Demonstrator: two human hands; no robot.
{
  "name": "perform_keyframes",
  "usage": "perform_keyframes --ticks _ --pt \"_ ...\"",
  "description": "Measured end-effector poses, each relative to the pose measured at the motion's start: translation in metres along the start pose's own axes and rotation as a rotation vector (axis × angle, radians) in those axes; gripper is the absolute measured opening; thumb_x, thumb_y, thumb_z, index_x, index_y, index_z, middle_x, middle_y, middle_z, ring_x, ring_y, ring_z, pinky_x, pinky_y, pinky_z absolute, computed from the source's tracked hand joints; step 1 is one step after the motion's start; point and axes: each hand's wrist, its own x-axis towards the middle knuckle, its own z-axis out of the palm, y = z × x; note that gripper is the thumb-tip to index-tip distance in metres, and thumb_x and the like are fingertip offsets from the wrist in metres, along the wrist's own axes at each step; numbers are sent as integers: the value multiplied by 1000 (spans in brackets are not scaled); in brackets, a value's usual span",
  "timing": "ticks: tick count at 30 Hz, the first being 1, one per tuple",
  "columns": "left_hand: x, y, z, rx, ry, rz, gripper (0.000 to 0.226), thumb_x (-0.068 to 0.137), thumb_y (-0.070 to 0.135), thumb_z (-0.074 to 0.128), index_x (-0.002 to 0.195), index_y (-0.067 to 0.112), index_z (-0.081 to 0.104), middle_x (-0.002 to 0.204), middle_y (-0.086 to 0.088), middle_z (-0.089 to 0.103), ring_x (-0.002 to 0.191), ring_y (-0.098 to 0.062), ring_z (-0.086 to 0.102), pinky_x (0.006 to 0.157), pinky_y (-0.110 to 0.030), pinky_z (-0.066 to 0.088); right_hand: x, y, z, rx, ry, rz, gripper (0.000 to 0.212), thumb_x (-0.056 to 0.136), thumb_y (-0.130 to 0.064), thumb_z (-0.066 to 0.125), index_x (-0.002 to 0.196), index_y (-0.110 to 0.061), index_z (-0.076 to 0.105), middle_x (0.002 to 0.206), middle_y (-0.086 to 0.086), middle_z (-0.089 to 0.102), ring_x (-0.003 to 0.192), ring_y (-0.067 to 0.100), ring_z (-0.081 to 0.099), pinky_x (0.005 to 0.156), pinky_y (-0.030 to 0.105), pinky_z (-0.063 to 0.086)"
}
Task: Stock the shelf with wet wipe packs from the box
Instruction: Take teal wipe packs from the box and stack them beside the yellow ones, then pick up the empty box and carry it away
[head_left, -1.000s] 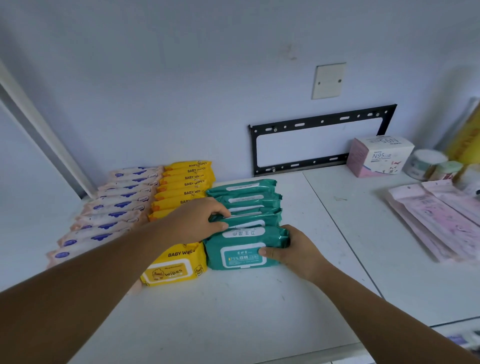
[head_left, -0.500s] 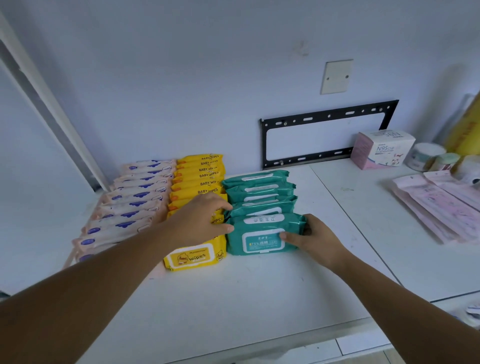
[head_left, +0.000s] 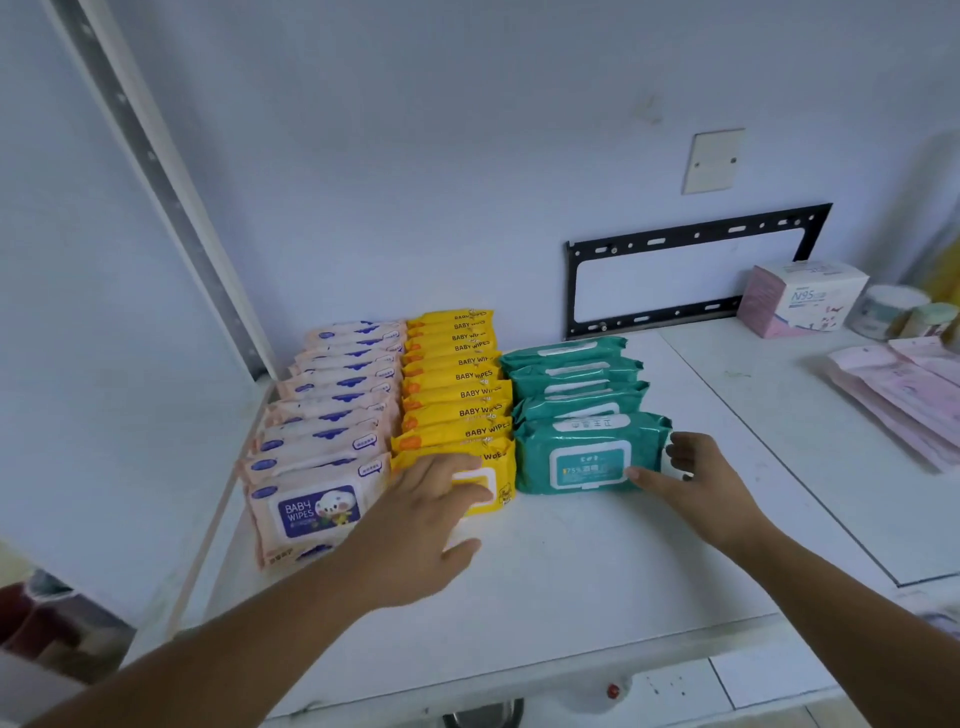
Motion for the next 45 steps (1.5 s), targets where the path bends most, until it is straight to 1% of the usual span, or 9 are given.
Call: perform_keyframes --ticks 12,19,23,28,31,33,38,42,45 --pt "-2 37 33 -80 -159 -23 44 89 52 50 128 33 57 142 12 43 134 -11 34 112 -36 32 -28 15 -28 -156 21 8 81 75 -48 82 139 -13 48 134 5 57 116 17 56 103 38 47" --pt "19 95 46 -165 -177 -18 38 90 49 51 124 33 58 131 13 49 122 -11 44 107 -33 37 -75 45 -88 -199 104 -37 37 85 -37 75 116 -20 62 106 -4 68 93 12 65 82 31 48" --pt "52 167 67 -208 -227 57 37 92 48 53 126 35 56 131 16 46 124 -10 42 109 -31 34 -123 91 -150 -243 181 -10 29 86 -35 74 109 -21 65 92 -8 67 83 6 63 73 28 47" --pt "84 281 105 -234 -355 228 38 91 51 49 124 34 57 128 17 47 121 -8 44 107 -30 36 -204 171 -228 -264 315 183 25 85 -38 73 102 -21 64 85 -7 66 78 11 63 69 30 48" --pt "89 344 133 -244 -473 297 48 86 61 42 122 34 58 129 16 49 122 -10 46 106 -32 39 -258 231 -260 -228 344 381 32 86 -41 72 109 -19 63 88 -9 64 80 13 62 71 30 47" --pt "89 379 155 -238 -602 317 41 90 56 51 124 34 56 130 17 50 122 -8 48 105 -31 40 -292 267 -275 -187 335 526 39 88 -45 69 115 -18 62 95 -7 65 88 16 62 77 30 47" --pt "84 441 205 -316 -822 250 38 92 50 59 124 31 58 125 14 55 117 -5 54 98 -27 45 -363 330 -286 -126 279 763 53 91 -51 64 127 -12 60 112 1 66 97 20 61 82 30 46" --pt "84 471 245 -397 -937 133 28 89 47 66 113 33 61 118 11 64 112 -8 60 100 -33 49 -400 363 -277 -10 284 907 58 90 -52 65 130 -10 59 111 0 64 98 20 60 86 31 47" --pt "92 481 273 -337 -1020 140 33 89 48 65 116 29 63 117 10 64 109 -9 60 94 -30 48 -411 382 -265 62 299 985 54 89 -49 67 120 -5 62 111 9 70 99 26 65 85 36 50"
